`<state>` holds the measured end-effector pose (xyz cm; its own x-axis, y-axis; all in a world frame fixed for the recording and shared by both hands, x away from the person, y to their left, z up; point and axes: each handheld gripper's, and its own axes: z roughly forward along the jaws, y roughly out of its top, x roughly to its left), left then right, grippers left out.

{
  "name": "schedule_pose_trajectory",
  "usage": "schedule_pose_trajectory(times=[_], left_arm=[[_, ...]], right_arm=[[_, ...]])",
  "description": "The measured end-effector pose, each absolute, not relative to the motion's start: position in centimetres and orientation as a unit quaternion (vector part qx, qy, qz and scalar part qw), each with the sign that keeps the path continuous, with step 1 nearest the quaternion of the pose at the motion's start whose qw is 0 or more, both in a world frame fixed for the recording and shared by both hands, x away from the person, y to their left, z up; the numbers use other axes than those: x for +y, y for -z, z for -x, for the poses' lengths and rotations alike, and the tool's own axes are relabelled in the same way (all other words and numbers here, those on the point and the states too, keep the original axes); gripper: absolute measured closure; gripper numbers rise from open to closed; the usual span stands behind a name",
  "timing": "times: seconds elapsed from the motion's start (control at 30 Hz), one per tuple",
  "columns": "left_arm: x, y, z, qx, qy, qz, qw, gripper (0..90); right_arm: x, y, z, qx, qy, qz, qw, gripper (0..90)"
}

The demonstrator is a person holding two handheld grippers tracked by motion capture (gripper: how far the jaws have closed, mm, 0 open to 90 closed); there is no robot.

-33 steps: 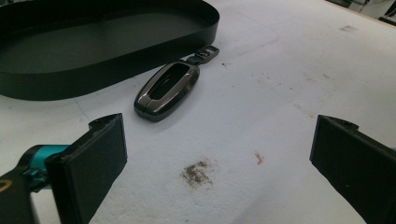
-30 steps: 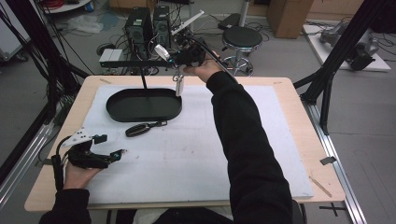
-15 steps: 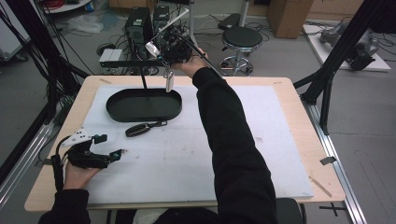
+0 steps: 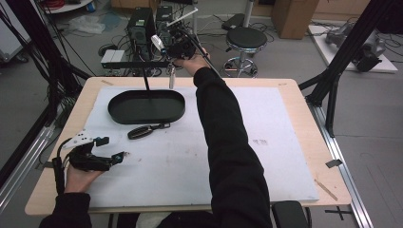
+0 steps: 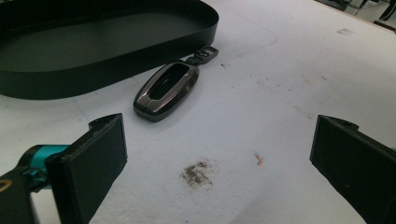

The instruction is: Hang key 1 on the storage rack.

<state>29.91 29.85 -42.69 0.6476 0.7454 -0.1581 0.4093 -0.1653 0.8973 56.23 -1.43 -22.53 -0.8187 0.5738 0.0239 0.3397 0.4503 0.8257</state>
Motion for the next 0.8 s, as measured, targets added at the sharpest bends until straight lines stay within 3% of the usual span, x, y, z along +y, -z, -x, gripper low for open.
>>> schedule_pose_trajectory(times=[0.33,0.67,0.73,0.8], left_arm=[[29.9,42.7,-29.9,0.386,-0.159,-0.744,0.521,4.3],[29.9,42.7,-29.9,0.386,-0.158,-0.744,0.522,4.3],[29.9,42.6,-29.9,0.387,-0.159,-0.743,0.523,4.3],[29.9,42.6,-29.9,0.386,-0.160,-0.744,0.522,4.3]], right_arm=[[-1.9,22.9,-57.2,0.820,-0.465,-0.300,0.146,76.2],[-3.2,25.0,-57.3,0.812,-0.482,-0.312,0.108,73.3],[-4.0,25.6,-56.9,0.808,-0.488,-0.313,0.099,62.1],[-4.2,25.7,-56.9,0.809,-0.487,-0.315,0.097,59.4]])
